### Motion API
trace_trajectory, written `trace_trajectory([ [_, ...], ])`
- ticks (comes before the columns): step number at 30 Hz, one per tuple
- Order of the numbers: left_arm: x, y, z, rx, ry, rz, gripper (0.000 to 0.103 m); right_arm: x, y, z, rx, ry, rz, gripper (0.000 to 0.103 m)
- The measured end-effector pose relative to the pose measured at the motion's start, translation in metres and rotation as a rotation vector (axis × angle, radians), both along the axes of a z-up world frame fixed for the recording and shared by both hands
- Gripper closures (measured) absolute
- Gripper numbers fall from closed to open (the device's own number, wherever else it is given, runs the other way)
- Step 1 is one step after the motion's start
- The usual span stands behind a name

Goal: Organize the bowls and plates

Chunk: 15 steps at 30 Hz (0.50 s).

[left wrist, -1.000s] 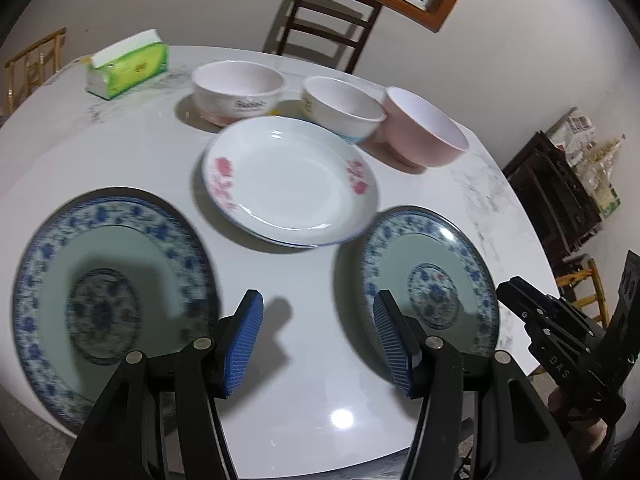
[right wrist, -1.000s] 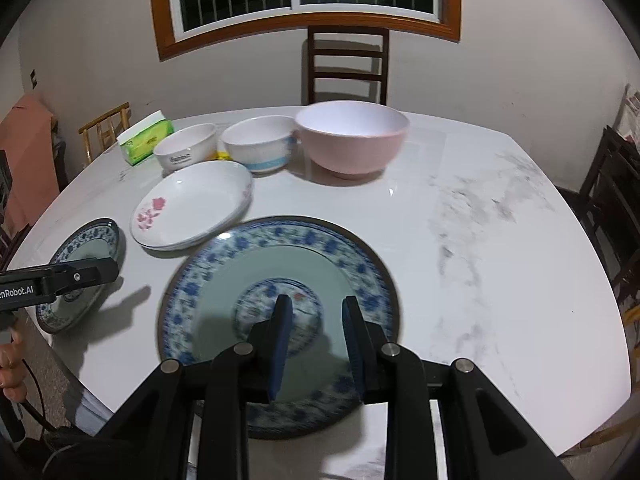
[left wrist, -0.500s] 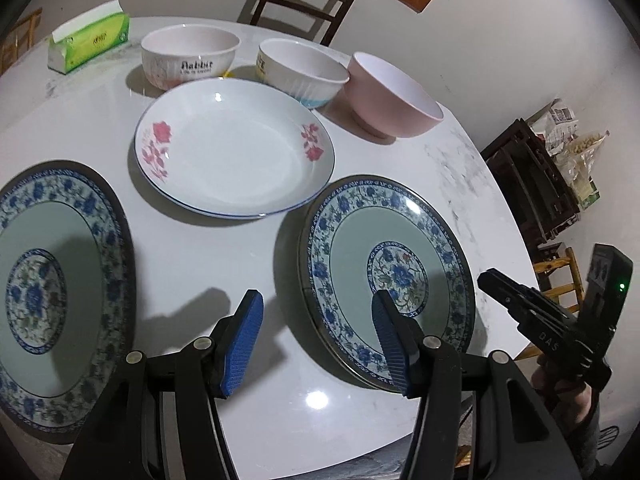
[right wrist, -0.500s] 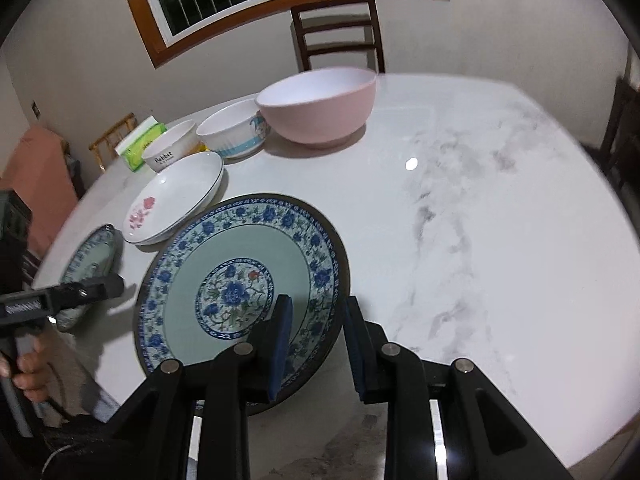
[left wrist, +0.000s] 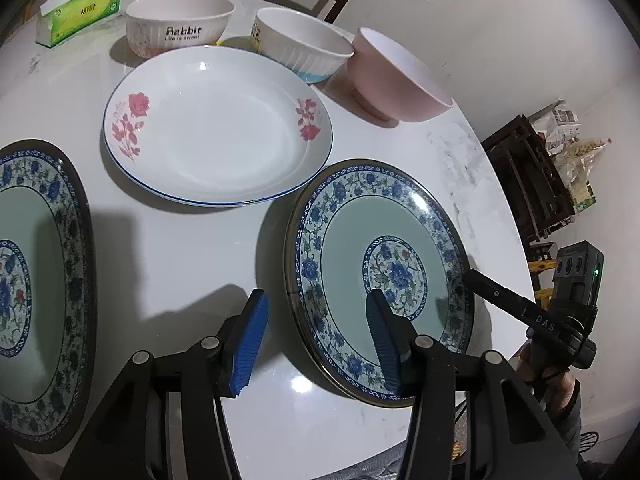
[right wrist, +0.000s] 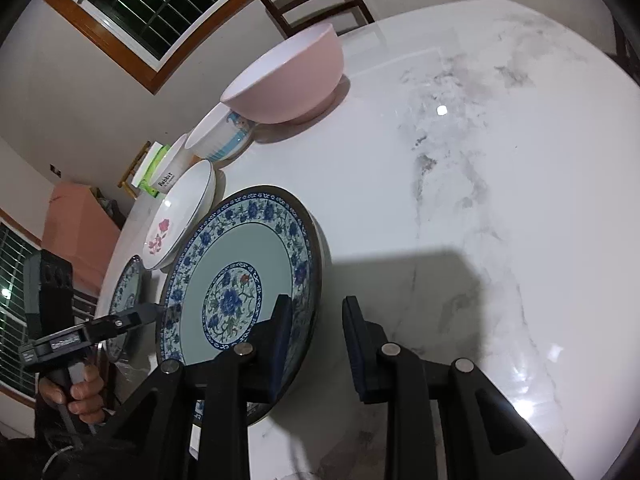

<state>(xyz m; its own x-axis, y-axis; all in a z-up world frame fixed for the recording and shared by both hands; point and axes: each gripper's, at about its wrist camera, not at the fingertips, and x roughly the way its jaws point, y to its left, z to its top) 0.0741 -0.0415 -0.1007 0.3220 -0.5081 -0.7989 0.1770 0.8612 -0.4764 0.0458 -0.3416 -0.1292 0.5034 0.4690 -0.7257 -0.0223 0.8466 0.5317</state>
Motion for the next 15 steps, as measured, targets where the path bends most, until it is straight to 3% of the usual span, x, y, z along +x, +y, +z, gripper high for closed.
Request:
trace_trajectory([
  [11, 0.008, -0.002, -0.011, -0.015, 0.048, -0.014, 0.068, 0.01, 0.002, -0.004, 0.052, -0.007, 0.051, 0.077],
  [15, 0.007, -0.004, -0.01, -0.001, 0.035, -0.023, 0.07, 0.013, 0.008, -0.004, 0.031, -0.009, 0.062, 0.083],
])
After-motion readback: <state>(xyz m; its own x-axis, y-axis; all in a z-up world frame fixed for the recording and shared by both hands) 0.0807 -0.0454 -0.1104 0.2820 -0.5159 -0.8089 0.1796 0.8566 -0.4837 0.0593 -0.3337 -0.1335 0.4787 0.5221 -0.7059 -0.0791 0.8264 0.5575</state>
